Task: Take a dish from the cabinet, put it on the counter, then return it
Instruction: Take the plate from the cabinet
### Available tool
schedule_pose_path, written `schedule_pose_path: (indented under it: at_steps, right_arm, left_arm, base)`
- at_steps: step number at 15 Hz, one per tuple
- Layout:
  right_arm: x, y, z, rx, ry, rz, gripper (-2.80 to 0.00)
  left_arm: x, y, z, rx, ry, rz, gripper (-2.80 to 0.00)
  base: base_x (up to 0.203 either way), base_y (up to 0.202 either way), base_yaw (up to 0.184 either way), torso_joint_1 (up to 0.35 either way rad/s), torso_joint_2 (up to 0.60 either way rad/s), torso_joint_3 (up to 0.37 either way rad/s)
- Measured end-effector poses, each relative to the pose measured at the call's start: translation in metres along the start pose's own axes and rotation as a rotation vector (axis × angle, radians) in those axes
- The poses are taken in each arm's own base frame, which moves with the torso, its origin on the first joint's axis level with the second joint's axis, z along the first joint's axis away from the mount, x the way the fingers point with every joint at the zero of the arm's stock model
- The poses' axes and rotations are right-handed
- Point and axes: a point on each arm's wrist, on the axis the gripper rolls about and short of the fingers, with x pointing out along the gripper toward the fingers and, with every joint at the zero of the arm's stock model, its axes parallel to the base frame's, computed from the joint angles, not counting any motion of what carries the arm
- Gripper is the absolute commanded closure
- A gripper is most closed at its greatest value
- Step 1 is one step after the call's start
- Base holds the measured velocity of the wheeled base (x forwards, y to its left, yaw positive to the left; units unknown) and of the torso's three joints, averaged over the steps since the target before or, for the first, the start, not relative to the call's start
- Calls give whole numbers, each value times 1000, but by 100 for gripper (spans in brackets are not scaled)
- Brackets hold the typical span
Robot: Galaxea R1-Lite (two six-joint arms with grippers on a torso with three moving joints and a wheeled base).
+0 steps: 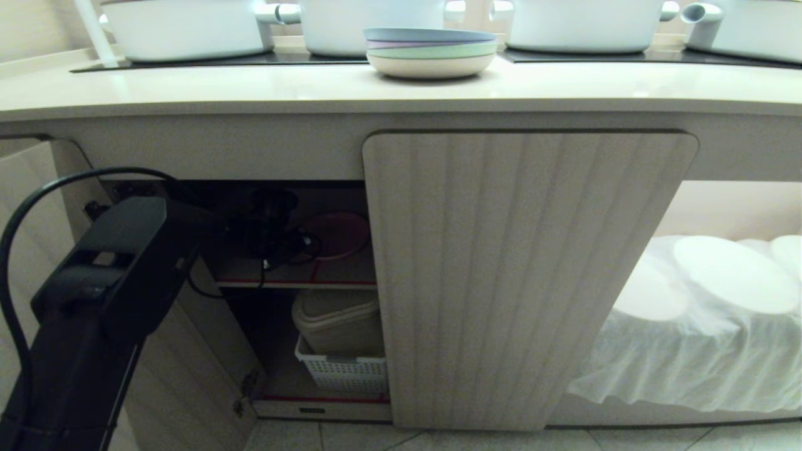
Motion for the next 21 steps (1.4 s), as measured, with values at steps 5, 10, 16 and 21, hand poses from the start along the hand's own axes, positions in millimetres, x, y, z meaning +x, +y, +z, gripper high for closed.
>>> schedule_pose_path:
  at_steps: [5,10,16,21]
  right_arm:
    - [0,0,0,0,0,0,0]
    - [0,0,0,0,0,0,0]
    - [0,0,0,0,0,0,0]
    - [0,0,0,0,0,0,0]
  left_arm:
    - [1,0,-1,-1,2,-4,-280]
    - [2,-2,0,-33,-12,-15,-280]
    - [9,-6,2,-34,-45,-10,-280]
    - [16,-10,1,-29,-48,-12,-280]
  base:
    - [0,0,0,0,0,0]
    - [0,0,0,0,0,0]
    - [0,0,0,0,0,0]
    - [0,0,0,0,0,0]
